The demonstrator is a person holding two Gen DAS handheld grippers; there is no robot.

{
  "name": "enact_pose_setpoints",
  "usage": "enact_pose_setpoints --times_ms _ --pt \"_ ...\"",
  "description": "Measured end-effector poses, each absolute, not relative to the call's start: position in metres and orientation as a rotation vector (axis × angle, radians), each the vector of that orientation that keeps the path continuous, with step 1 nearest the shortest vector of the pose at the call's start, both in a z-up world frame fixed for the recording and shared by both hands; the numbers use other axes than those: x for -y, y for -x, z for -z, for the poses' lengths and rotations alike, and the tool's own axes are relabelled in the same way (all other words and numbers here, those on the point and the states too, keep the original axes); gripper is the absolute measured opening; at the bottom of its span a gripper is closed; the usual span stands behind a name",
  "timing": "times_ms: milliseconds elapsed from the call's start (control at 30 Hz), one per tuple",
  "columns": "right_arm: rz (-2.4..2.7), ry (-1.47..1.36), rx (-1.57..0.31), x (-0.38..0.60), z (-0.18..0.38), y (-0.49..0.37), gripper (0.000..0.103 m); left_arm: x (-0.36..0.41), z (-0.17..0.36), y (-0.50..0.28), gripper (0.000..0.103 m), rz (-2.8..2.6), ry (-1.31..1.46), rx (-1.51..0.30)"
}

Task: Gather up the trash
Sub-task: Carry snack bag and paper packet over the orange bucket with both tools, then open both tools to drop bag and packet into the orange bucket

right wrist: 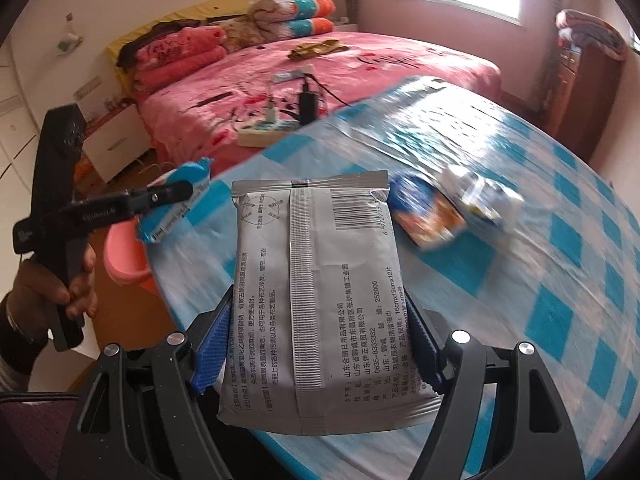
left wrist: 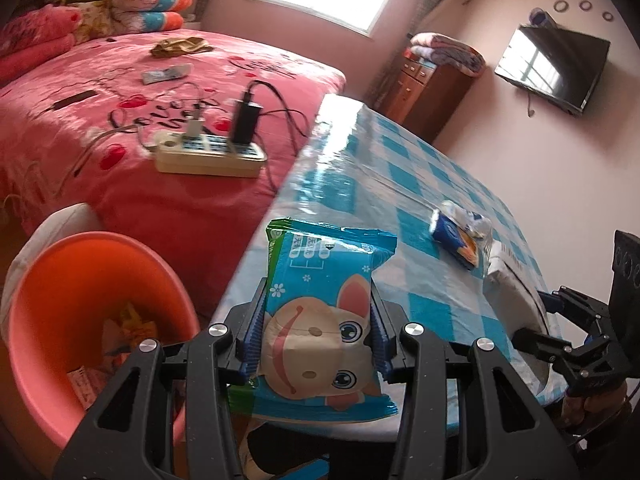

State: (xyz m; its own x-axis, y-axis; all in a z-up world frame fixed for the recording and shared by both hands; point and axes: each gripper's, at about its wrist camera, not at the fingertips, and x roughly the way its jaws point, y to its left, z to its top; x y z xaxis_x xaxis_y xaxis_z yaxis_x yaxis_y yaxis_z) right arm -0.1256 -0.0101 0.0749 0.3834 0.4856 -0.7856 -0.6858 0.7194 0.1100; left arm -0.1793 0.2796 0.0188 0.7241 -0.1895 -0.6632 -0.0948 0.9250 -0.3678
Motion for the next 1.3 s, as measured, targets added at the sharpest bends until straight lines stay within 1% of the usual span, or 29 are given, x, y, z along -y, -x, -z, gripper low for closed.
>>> enact_pose_setpoints --times_ms 167,433,667,867,900,933,1000,1067,1100,1133,1200,1300 --pt "-0.851 0.262 -0.906 -0.024 -0.082 0.126 0.076 -0.31 -0.016 0.198 0.046 -0.023 0.42 -0.76" --pt "-1.04 0.323 -0.875 -0.107 -0.096 0.138 0.076 -0.364 -0.005 0.228 0.046 -0.181 0.464 -0.754" --pt "-1.16 0.381 -0.861 -0.174 -0.094 0.147 0.076 -0.401 0.007 0.247 0.046 -0.291 0.514 -0.752" --pt "-1.207 0.389 -0.845 -0.223 -0.086 0.15 0.077 -0.417 0.02 0.258 0.046 -0.354 0.54 -0.763" --pt "-1.218 0.385 -0.846 -0.23 -0.083 0.149 0.078 -0.419 0.021 0.26 0.051 -0.368 0.539 -0.767" --pt "-1.226 0.384 -0.848 -0.236 -0.081 0.149 0.079 -0.422 0.024 0.262 0.061 -0.398 0.538 -0.772" --pt "-1.206 0.384 -0.853 -0.245 -0.075 0.148 0.084 -0.428 0.024 0.266 0.069 -0.446 0.55 -0.769" --pt "-1.192 0.36 -0.863 -0.241 -0.073 0.143 0.085 -0.43 0.023 0.268 0.072 -0.462 0.551 -0.766" --pt "-1.185 0.339 -0.866 -0.235 -0.073 0.142 0.089 -0.43 0.021 0.269 0.077 -0.473 0.541 -0.766" --pt "-1.178 0.327 -0.866 -0.23 -0.073 0.141 0.09 -0.43 0.019 0.269 0.079 -0.491 0.521 -0.765" --pt "-1.153 0.308 -0.867 -0.218 -0.073 0.138 0.09 -0.43 0.015 0.269 0.079 -0.5 0.498 -0.758" --pt "-1.107 0.28 -0.863 -0.197 -0.073 0.134 0.09 -0.428 0.013 0.268 0.083 -0.499 0.502 -0.755"
